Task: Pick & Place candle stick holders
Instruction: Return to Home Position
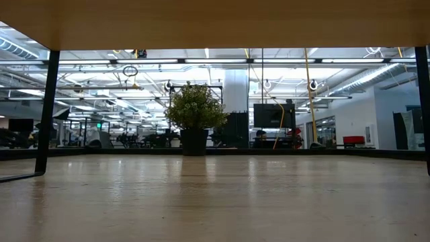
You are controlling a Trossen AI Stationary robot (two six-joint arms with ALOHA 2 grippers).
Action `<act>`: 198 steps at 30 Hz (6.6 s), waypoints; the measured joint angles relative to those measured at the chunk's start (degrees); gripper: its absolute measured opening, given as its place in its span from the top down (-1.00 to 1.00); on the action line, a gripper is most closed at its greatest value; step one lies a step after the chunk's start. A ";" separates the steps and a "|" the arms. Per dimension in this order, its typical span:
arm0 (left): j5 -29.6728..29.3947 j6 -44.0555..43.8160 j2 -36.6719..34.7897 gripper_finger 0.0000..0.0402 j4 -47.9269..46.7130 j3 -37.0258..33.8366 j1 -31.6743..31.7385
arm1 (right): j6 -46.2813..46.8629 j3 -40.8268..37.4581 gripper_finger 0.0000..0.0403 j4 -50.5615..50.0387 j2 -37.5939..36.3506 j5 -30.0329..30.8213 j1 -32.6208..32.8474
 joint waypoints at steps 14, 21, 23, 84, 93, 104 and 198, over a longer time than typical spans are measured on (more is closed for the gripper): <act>1.95 -1.26 0.68 0.68 -1.56 0.00 0.97 | -0.02 -0.22 1.00 -7.30 -0.90 5.85 0.00; 2.18 -10.52 0.68 0.68 -9.93 0.00 0.92 | 2.50 -1.91 1.00 -7.22 -1.54 5.55 0.00; 2.13 -12.52 0.68 0.68 -11.80 0.00 0.92 | 3.20 -3.30 1.00 -6.49 -2.07 5.51 0.00; 14.14 -34.77 -11.41 0.98 -52.19 -7.09 8.86 | 10.88 -40.74 1.00 22.20 -16.77 19.43 -0.02; 15.47 -45.04 -15.66 0.97 -51.03 -17.07 8.25 | 9.27 -40.74 1.00 22.55 -16.77 19.13 -0.02; 14.91 -41.55 -21.70 0.98 -33.78 -29.18 7.94 | 13.09 -43.05 1.00 25.02 -16.75 10.23 -0.06; 12.87 -47.65 -23.07 0.98 -33.63 -31.23 7.98 | 5.48 -45.82 1.00 13.08 -32.24 -16.76 -38.99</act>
